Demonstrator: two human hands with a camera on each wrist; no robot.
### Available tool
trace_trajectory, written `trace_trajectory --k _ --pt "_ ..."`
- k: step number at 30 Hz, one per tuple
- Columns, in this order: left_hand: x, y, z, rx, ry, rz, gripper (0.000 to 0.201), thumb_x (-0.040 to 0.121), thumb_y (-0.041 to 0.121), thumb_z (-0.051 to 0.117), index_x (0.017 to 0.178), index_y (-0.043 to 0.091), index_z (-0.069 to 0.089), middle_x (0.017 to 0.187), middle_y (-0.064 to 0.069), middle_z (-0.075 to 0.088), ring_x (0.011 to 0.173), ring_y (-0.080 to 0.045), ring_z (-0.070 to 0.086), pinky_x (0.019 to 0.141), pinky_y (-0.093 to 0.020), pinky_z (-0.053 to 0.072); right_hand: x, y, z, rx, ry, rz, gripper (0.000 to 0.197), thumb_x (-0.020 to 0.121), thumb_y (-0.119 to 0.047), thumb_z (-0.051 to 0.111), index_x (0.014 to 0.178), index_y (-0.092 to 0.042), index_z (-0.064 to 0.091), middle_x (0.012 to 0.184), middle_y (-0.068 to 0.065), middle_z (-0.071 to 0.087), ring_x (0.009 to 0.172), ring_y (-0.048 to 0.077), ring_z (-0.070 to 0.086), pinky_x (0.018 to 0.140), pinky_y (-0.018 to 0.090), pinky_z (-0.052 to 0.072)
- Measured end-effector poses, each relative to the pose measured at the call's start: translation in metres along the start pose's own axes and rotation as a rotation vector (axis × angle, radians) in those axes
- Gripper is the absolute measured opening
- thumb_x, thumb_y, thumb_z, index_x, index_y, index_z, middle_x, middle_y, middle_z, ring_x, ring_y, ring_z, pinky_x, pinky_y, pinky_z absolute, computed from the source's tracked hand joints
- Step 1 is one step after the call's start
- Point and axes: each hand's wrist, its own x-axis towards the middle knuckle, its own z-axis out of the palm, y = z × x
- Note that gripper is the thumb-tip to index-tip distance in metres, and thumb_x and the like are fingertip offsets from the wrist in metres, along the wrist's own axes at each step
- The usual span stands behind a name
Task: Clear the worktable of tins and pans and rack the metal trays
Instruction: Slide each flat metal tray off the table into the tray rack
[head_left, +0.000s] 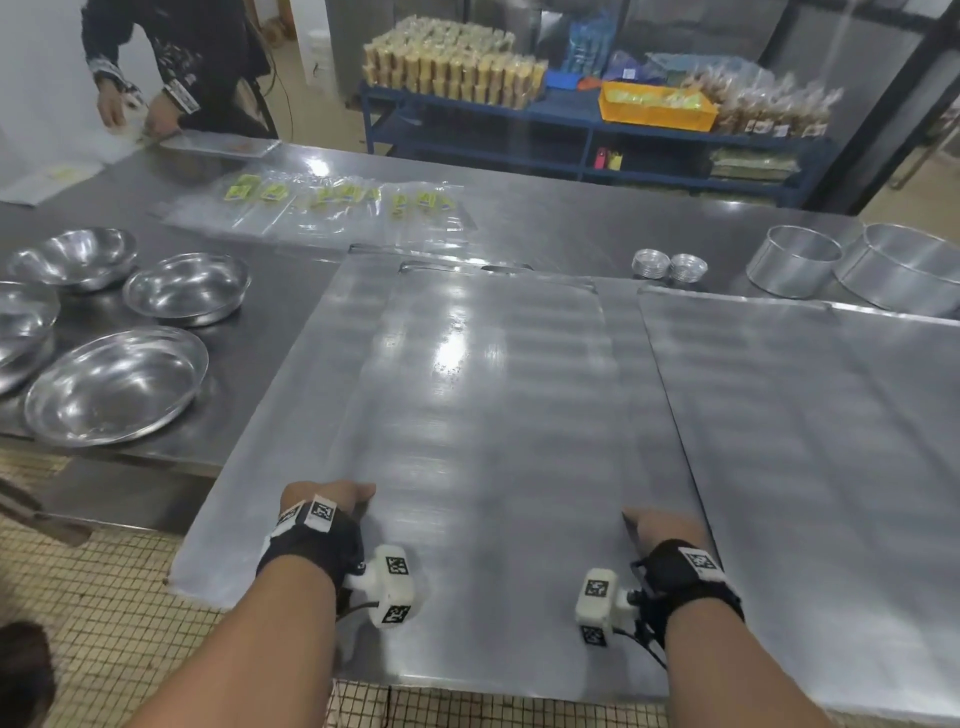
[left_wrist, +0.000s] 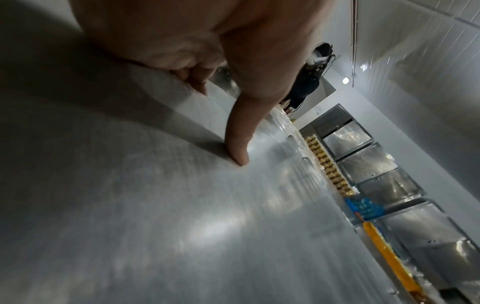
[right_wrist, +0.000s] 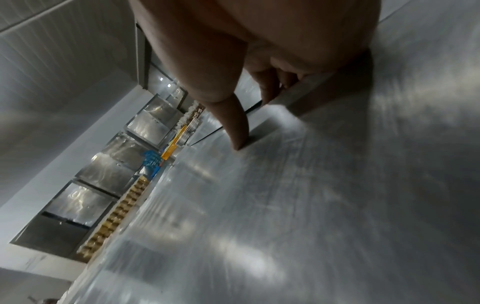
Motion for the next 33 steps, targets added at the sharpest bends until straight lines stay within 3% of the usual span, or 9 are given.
trace_trajectory --k 6,9,11,16,21,25,27,30,33 --pt "-0.019 -0.01 -0.007 -0.069 0.049 0.016 0.044 0.061 0.018 0.091 0.089 -0.003 0.065 0.075 -0.019 0.068 0.069 -0.034 0.067 0.075 -0.044 0.059 -0.017 0.014 -0.013 0.187 0.06 0.019 0.045 0.084 -0.024 0.075 0.121 0.001 0.067 0.127 0.01 0.066 0.119 0.027 0.06 0.095 0.025 0.042" --pt "-0.035 -0.014 -0.008 -0.101 0.072 0.054 0.052 0.056 0.022 0.093 0.095 -0.001 0.066 0.081 -0.018 0.07 0.071 -0.036 0.069 0.06 -0.041 0.059 -0.026 0.023 -0.029 0.27 0.071 0.033 0.035 0.084 -0.014 0.075 0.111 0.007 0.068 0.111 0.015 0.069 0.098 0.028 0.063 0.079 0.026 0.042" --pt "-0.046 -0.017 -0.006 -0.118 0.081 0.078 0.056 0.055 0.024 0.093 0.096 -0.003 0.065 0.083 -0.014 0.07 0.072 -0.035 0.069 0.069 -0.041 0.059 -0.032 0.034 -0.039 0.284 0.05 0.041 0.039 0.084 -0.019 0.075 0.114 0.005 0.068 0.117 0.016 0.068 0.104 0.03 0.065 0.077 0.028 0.043" --pt "-0.083 -0.032 0.004 -0.139 0.078 0.115 0.038 0.068 0.015 0.089 0.068 0.004 0.052 0.063 -0.008 0.06 0.055 -0.021 0.059 0.062 -0.028 0.048 -0.044 0.067 -0.071 0.36 0.147 0.039 0.046 0.067 -0.013 0.084 0.108 0.003 0.073 0.108 0.015 0.073 0.098 0.028 0.068 0.088 0.033 0.054" --pt "-0.124 -0.043 0.024 -0.103 -0.016 0.162 0.045 0.065 0.024 0.091 0.093 -0.004 0.069 0.071 -0.011 0.069 0.053 -0.02 0.062 0.048 -0.021 0.041 -0.07 0.102 -0.128 0.447 0.199 0.018 0.037 0.077 -0.014 0.08 0.106 0.007 0.071 0.106 0.017 0.072 0.098 0.031 0.068 0.077 0.032 0.05" --pt "-0.16 -0.049 0.048 -0.039 -0.083 0.233 0.059 0.061 0.025 0.093 0.107 -0.002 0.068 0.097 -0.013 0.073 0.076 -0.028 0.068 0.069 -0.029 0.049 -0.094 0.141 -0.177 0.55 0.294 0.051 0.026 0.074 -0.011 0.082 0.088 0.005 0.069 0.099 0.018 0.07 0.088 0.029 0.066 0.075 0.031 0.051" --pt "-0.18 -0.051 0.062 0.011 -0.132 0.291 0.043 0.067 0.02 0.091 0.097 -0.002 0.069 0.089 -0.012 0.069 0.074 -0.026 0.062 0.07 -0.029 0.046 -0.108 0.162 -0.199 0.607 0.35 0.075 0.021 0.075 -0.007 0.08 0.072 0.0 0.06 0.086 0.016 0.067 0.079 0.028 0.063 0.072 0.033 0.052" --pt "-0.215 -0.055 0.083 0.07 -0.184 0.331 0.039 0.067 0.019 0.09 0.088 -0.003 0.067 0.088 -0.015 0.069 0.069 -0.026 0.061 0.067 -0.029 0.048 -0.129 0.197 -0.23 0.649 0.43 0.119 0.024 0.073 -0.006 0.082 0.089 0.005 0.068 0.079 0.014 0.062 0.074 0.029 0.063 0.068 0.033 0.051" --pt "-0.245 -0.062 0.108 0.105 -0.26 0.342 0.048 0.06 0.019 0.093 0.088 -0.005 0.062 0.092 -0.016 0.069 0.08 -0.032 0.066 0.081 -0.037 0.055 -0.145 0.234 -0.258 0.707 0.512 0.18 0.031 0.072 -0.01 0.083 0.095 0.003 0.066 0.088 0.017 0.065 0.079 0.031 0.065 0.072 0.037 0.054"
